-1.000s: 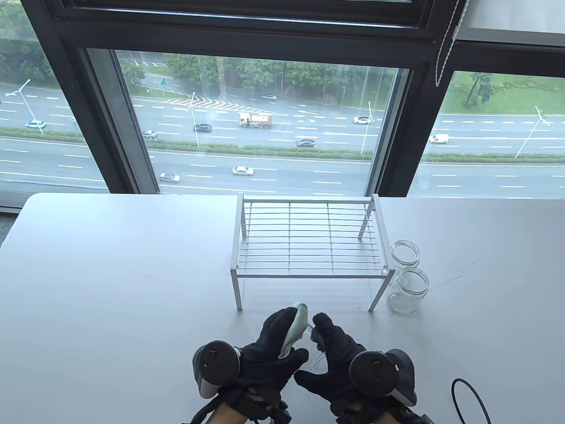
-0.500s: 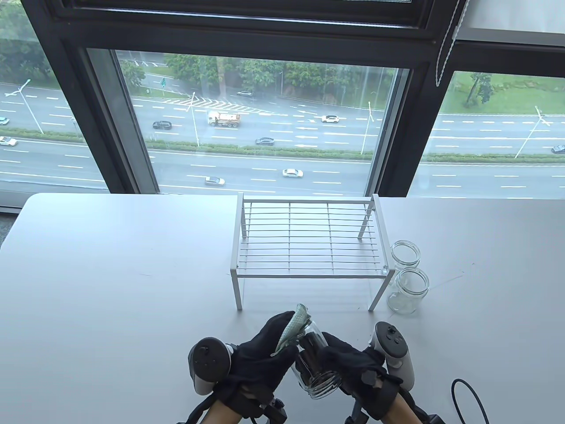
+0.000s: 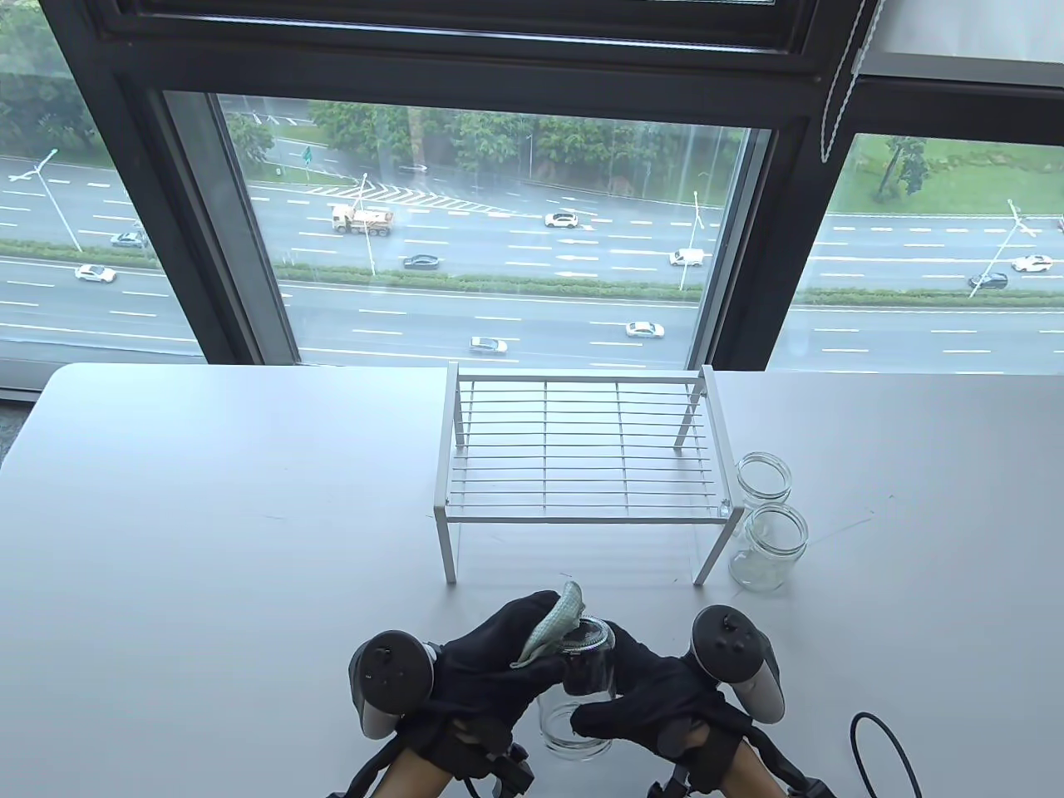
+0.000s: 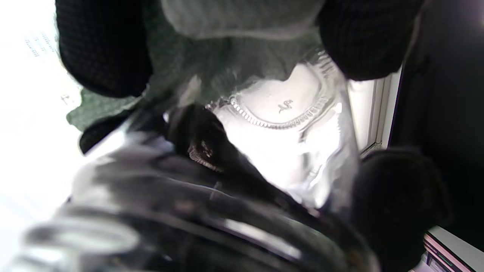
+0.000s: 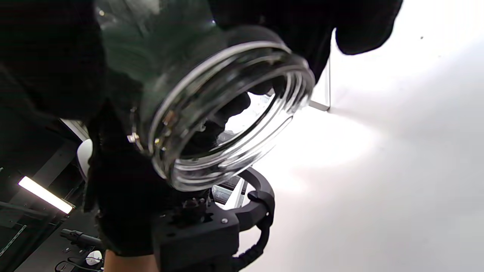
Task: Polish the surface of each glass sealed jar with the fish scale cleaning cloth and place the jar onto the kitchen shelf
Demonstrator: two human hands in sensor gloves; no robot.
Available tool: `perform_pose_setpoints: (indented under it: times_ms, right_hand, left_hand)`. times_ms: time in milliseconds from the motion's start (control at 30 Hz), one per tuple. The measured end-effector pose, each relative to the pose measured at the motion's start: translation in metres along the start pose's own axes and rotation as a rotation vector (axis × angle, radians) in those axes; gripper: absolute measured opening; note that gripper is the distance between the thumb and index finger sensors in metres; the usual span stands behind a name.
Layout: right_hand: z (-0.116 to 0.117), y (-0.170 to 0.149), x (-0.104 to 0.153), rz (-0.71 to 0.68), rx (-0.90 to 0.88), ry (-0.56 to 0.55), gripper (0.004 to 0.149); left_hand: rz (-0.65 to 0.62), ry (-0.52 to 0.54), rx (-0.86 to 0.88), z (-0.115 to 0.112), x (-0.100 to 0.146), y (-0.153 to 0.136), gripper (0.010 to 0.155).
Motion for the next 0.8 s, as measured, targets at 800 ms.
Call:
perform_pose_setpoints:
  times_ms: [800]
  right_hand:
    - [-0.033,0.048,-0.014,-0.143,0.410,-0.456,0.114]
  left_hand:
    - [0.328,-0.324,-0.350,0.018,-0.005,-0.039,0.054]
Point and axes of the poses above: the tracker on the back of each hand, its own y axis roughly to the thumb side, its own x axis roughly from the fingertips to the wrist, z = x × y, the point moved 2 cm from there along -x, roughly from the wrist to the fingertips, and after that the axes turned 1 degree about y, right-handed, at the moved point
